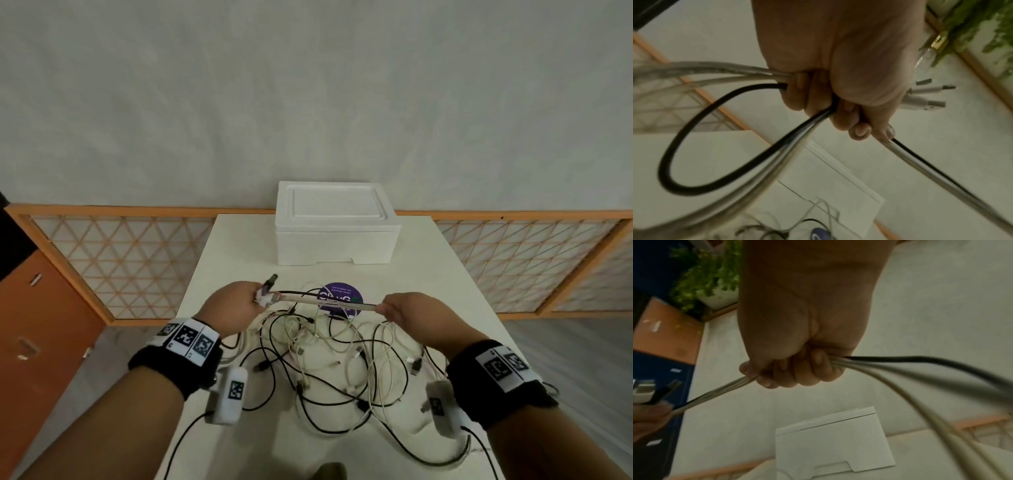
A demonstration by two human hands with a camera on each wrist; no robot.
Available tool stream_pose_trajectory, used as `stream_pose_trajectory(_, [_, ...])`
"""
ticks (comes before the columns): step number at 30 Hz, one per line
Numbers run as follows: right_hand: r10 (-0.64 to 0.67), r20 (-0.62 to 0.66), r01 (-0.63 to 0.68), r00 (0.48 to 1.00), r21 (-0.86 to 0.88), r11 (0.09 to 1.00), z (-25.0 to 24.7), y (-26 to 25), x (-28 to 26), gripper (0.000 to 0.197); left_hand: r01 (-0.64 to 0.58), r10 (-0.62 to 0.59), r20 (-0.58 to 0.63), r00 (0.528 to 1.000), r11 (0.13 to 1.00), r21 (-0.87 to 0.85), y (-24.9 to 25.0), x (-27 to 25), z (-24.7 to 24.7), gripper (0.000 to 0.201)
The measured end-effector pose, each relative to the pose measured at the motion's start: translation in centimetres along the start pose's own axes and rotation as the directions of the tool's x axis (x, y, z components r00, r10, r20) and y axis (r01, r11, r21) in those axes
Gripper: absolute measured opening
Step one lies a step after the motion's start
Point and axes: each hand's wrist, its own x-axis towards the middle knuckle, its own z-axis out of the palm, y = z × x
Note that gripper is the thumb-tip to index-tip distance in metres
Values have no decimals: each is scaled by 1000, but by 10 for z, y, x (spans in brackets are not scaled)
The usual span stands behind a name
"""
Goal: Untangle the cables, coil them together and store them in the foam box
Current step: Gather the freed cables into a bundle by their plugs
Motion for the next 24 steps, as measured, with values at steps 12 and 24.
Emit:
stream_pose_trajectory(12, [210, 158, -160, 965, -280, 946, 16, 14, 3, 42, 36, -35, -8, 999, 969, 246, 3, -10, -18, 20])
stream_pose_trajectory(24, [216, 127, -225, 968, 63, 972, -1, 63, 1, 59, 105, -113, 15, 993, 958, 268, 8, -28, -22, 19])
